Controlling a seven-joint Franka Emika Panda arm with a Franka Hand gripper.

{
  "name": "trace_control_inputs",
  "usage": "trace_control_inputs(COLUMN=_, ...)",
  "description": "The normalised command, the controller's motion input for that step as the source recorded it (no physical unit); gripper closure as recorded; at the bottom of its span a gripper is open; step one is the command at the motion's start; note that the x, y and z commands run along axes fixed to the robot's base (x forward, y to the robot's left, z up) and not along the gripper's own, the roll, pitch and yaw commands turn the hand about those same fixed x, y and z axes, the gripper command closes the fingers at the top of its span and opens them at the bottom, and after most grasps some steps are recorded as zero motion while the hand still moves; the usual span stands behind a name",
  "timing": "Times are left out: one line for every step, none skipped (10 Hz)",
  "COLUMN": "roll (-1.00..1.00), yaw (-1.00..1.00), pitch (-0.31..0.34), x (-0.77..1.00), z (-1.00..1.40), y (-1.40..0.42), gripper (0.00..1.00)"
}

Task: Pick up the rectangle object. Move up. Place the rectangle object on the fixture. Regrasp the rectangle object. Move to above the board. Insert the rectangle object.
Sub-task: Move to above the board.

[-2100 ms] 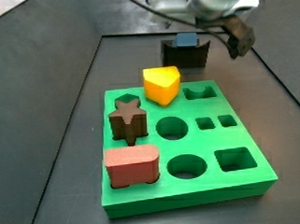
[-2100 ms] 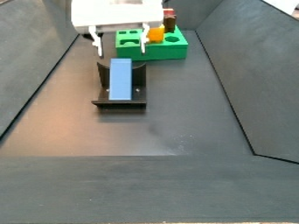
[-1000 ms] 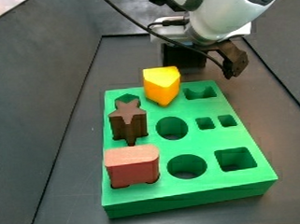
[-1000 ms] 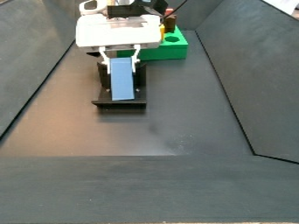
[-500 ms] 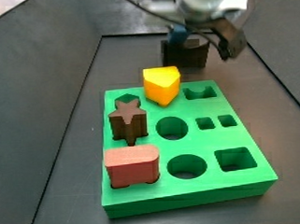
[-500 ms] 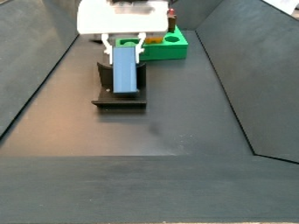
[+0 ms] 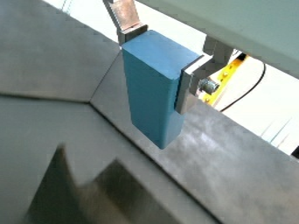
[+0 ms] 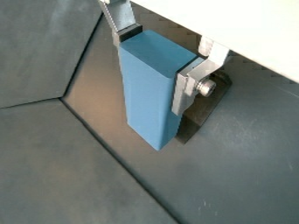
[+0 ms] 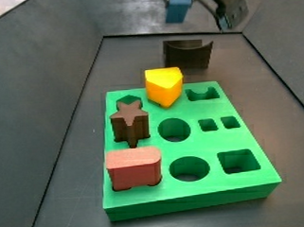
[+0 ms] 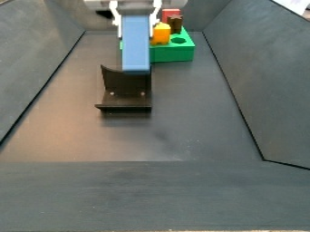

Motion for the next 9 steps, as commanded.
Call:
trace_control_inputs(roll=-0.08, yaw=-0.01, pitch=0.118, x=-0.20, z=1.00, y=0.08, gripper=1.00)
trace_control_inputs(roll=-0.06, yaw=0.02, pitch=0.114, x=-0.18, z=1.00, y=0.08, gripper=1.00)
trace_control_inputs(roll=-0.05, yaw=0.03, pitch=0.112, x=-0.18, z=1.00, y=0.07, gripper=1.00)
trace_control_inputs(roll=-0.05, yaw=0.05, pitch=0.095, x=-0.17, z=1.00, y=0.07, gripper=1.00)
trace_control_inputs(roll=-0.06, yaw=0.06, pitch=0.073, x=-0.16, z=1.00, y=0.06, gripper=1.00)
trace_control_inputs(roll=-0.06, yaw=0.06, pitch=0.056, x=-0.15, z=1.00, y=0.06, gripper=1.00)
trace_control_inputs(roll=-0.06, yaw=0.06, pitch=0.046, x=-0.14, z=1.00, y=0.05, gripper=1.00)
trace_control_inputs(roll=-0.06, yaw=0.05, pitch=0.039, x=-0.13, z=1.00, y=0.04, gripper=1.00)
trace_control_inputs(roll=-0.06, yaw=0.04, pitch=0.035, x=-0.12, z=1.00, y=0.04, gripper=1.00)
